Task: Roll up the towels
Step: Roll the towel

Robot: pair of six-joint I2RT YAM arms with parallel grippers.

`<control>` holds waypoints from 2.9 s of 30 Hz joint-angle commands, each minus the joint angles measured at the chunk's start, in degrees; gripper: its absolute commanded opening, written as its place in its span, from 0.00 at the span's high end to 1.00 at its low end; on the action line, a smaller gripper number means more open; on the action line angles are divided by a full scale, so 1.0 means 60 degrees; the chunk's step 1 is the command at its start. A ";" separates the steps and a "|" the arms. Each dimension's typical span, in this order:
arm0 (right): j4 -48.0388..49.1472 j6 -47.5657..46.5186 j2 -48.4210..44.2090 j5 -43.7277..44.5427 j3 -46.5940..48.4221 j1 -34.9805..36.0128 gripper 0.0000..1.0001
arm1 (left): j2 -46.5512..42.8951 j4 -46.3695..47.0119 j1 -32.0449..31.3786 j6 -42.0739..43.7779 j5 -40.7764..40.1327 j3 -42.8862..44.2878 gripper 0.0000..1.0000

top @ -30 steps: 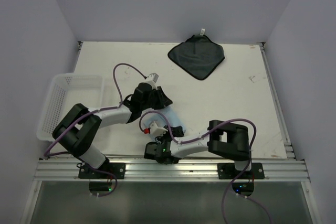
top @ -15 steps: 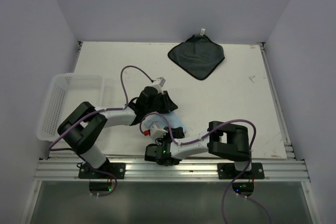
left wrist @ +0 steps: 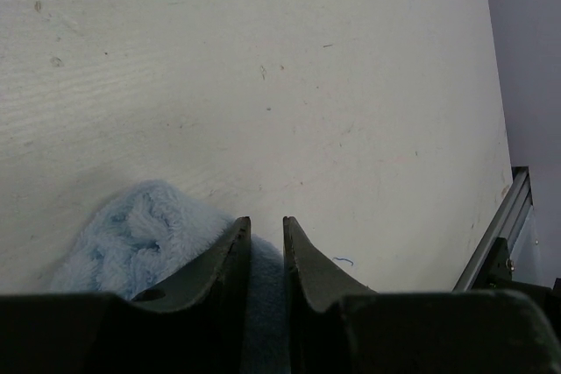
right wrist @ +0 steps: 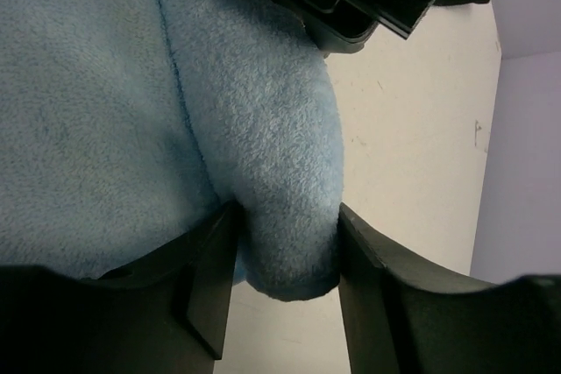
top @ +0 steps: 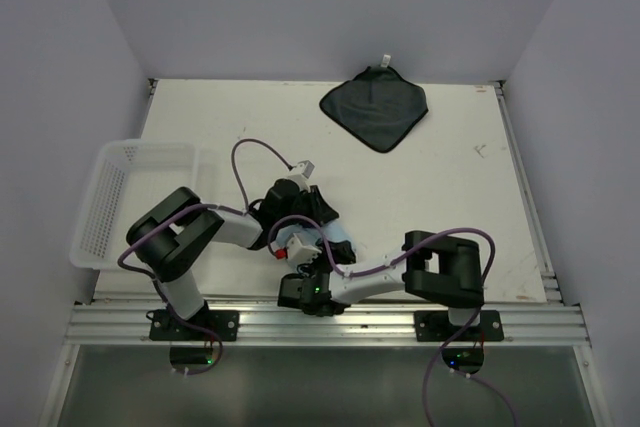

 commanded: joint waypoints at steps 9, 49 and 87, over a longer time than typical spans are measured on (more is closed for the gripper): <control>0.1610 0.0011 -0.2885 -0.1110 -0.1156 -0.0063 0.36 | 0.0178 -0.0714 -0.0133 0.0154 -0.0168 -0.0334 0.74; 0.6841 0.2384 -0.5410 -1.1249 -0.5582 -0.5600 0.37 | -0.0437 -0.1035 -0.0133 0.0388 -0.0417 -0.0451 0.74; 0.4074 0.0714 -0.3905 -0.4366 -0.2992 -0.1663 0.78 | -0.2619 -0.3262 0.0833 0.1472 -0.0461 0.1322 0.70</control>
